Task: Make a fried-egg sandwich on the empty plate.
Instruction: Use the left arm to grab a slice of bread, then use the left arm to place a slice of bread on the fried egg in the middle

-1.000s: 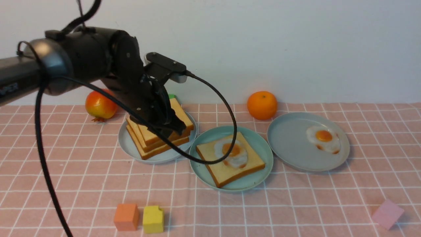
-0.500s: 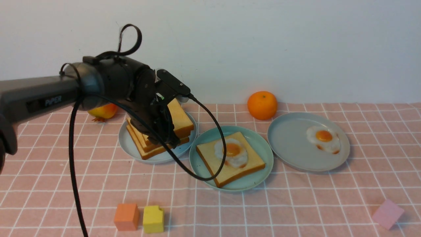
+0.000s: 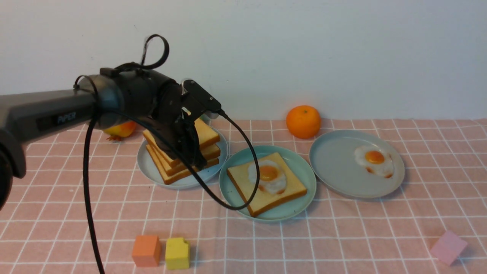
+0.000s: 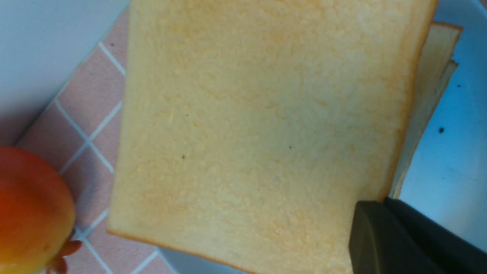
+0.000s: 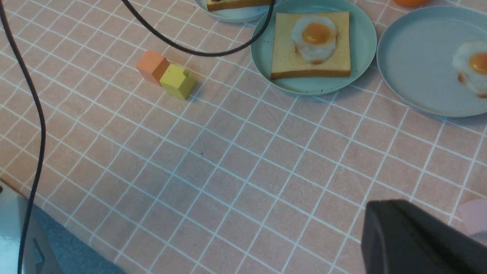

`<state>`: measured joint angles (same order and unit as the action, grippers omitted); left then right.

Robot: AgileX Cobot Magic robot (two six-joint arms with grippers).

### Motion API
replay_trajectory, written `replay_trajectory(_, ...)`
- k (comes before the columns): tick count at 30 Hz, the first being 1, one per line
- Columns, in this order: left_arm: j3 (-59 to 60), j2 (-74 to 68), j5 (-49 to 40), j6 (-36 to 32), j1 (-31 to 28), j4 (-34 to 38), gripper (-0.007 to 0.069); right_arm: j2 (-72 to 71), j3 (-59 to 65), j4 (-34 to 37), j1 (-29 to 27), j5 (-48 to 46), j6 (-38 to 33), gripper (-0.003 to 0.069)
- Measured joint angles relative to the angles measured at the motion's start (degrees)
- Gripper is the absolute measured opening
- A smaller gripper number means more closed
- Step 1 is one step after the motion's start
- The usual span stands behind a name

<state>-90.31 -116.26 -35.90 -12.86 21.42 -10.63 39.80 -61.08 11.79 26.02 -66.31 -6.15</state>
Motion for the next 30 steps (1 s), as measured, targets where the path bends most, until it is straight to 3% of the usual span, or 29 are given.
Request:
replay_trajectory(9,-0.96,8.77,-0.46,-0.17,0.06,2.39,0.0013,0.00,0.00,-0.53,0.00,-1.03,0.07,0.0013)
replay_trajectory(20,-0.45,9.27,-4.36,-1.36,0.85,4.39,0.0013,0.00,0.00,-2.69,0.00,-1.19,0.07,0.0015)
replay_trajectory(25,-0.45,9.32,-4.77,-2.05,4.28,4.66,0.0013,0.00,0.00,-5.79,0.00,-1.70,0.19,0.0015)
replay_trajectory(30,-0.45,9.32,-3.78,-3.61,11.28,5.20,0.0013,0.00,0.00,-7.83,0.00,-2.69,1.32,0.0015)
